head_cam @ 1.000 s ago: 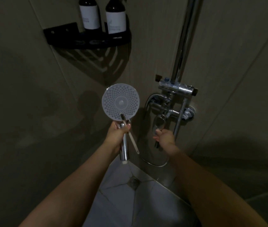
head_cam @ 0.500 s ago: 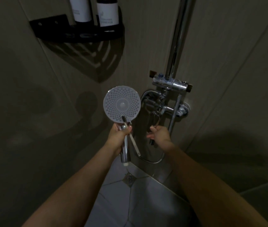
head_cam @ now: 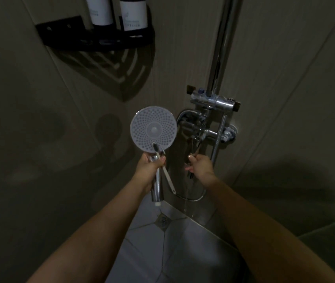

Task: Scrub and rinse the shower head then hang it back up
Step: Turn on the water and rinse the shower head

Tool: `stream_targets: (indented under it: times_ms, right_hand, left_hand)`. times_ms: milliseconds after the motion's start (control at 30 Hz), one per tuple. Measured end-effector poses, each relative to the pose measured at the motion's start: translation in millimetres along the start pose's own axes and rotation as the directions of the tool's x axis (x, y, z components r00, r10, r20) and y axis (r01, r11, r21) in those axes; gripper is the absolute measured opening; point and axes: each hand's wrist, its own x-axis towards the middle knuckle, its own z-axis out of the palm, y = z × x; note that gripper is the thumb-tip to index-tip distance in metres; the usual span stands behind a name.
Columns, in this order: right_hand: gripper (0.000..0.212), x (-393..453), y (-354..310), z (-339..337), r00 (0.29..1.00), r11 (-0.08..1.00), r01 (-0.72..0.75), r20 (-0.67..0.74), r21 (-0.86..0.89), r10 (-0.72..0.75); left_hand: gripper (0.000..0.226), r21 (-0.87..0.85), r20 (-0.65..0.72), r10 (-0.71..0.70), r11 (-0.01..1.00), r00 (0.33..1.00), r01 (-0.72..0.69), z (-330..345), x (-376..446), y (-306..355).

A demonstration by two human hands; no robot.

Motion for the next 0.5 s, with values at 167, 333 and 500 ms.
stream_targets:
  times_ms: [167,333,500]
  right_hand:
    - [0.036,-41.2,7.1,7.9,0.890,0.974,-0.222,0.397,-0.045,0.222]
    - [0.025,-46.4,18.9,16.4,0.813,0.984,-0.179,0.568,0.026,0.133]
    - [0.027,-26.0,46.4,-12.5,0.825,0.982,-0.140,0.534,-0.126,0.186]
  left_hand:
    - [0.027,-0.020,-0.034,0.020,1.000,0.999,-0.021,0.1,8.7,-9.8]
    - [0.022,-0.040,-0.045,0.010,0.999,0.999,-0.011,2.6,13.7,-17.4]
    - [0.033,0.067,-0.071,-0.004,0.998,0.998,0.009,1.4,10.5,-23.5]
